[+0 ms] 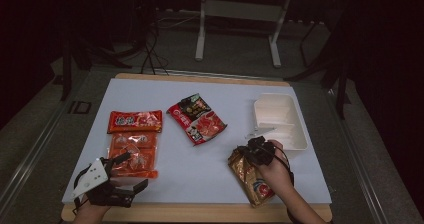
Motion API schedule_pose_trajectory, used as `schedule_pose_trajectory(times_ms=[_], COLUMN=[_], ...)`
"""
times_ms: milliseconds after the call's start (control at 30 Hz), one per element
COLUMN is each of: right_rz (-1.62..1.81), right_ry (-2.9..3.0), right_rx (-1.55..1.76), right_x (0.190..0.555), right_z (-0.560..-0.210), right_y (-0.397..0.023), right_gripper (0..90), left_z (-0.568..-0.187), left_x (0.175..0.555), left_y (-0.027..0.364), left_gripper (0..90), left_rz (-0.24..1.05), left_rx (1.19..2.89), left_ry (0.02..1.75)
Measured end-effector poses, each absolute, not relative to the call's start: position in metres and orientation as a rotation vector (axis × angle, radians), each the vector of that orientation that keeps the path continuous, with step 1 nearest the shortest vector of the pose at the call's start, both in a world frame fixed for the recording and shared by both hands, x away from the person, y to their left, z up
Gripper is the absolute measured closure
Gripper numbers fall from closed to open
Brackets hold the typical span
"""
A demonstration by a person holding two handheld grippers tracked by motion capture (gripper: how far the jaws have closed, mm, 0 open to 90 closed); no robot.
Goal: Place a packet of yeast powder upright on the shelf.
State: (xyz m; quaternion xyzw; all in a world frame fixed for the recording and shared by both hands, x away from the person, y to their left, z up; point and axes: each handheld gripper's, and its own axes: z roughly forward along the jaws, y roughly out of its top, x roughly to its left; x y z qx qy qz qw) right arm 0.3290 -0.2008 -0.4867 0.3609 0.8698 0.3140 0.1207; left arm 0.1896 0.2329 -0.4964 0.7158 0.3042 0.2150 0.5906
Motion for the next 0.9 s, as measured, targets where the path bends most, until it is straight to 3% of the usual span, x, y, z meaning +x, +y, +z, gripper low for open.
schedule_pose_trajectory(times_ms=[900], right_rz=[1.327], right_ry=[2.300], right_rx=[0.962], right_x=[0.329], right_z=[-0.406], right_y=[-0.201], right_gripper=[88.5], left_z=[-0.497], left_x=[0.190], left_y=[0.234], left_gripper=[1.4], left_rz=[0.499], left_rx=[1.661], left_ry=[0.717])
